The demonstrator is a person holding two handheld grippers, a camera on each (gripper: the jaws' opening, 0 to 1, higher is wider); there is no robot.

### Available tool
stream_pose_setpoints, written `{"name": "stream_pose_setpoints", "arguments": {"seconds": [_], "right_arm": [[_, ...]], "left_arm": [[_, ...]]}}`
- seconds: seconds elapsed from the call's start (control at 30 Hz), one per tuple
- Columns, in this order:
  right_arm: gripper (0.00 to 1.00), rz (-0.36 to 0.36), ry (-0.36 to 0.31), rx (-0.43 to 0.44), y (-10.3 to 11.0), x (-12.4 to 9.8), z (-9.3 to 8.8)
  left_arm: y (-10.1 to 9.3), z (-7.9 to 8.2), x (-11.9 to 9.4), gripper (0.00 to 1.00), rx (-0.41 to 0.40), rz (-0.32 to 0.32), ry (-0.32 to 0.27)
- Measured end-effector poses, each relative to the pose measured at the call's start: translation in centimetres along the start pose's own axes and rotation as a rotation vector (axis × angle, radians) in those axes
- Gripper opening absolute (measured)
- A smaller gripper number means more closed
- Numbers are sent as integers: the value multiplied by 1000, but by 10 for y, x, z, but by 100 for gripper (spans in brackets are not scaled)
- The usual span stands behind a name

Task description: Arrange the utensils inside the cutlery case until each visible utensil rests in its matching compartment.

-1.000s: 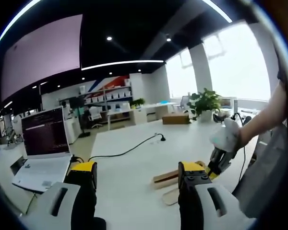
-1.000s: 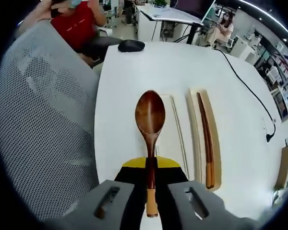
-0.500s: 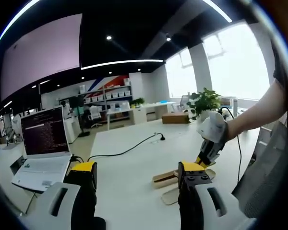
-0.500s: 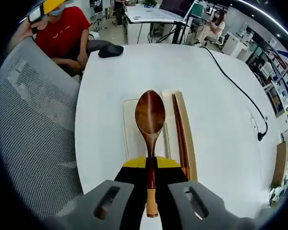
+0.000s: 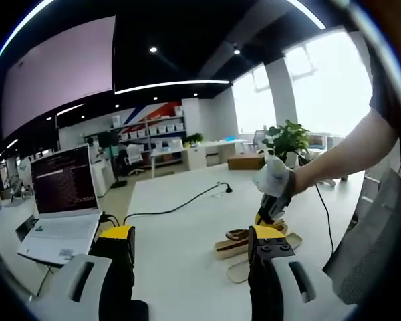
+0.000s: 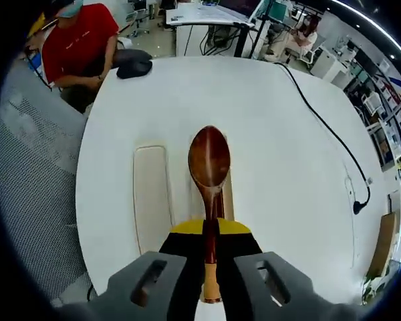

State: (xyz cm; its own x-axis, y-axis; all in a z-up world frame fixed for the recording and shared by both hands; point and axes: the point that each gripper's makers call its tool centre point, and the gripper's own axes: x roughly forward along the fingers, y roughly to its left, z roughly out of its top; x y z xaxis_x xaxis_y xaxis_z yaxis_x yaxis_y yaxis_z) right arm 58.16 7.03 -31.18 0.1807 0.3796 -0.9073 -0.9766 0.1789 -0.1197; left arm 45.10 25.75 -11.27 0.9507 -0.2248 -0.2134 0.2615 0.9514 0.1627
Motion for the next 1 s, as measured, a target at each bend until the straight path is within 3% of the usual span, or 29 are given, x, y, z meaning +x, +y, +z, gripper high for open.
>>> {"name": "stream_pose_setpoints", "arguments": {"seconds": [0.43,1.0], "right_arm": [[1,32,13,3,-5,19,-7],[1,51,29,-23,0,39,2]], "left_arm": [[2,-4,4,71,0,5,28],[2,-8,4,71,-3,1,41]]}}
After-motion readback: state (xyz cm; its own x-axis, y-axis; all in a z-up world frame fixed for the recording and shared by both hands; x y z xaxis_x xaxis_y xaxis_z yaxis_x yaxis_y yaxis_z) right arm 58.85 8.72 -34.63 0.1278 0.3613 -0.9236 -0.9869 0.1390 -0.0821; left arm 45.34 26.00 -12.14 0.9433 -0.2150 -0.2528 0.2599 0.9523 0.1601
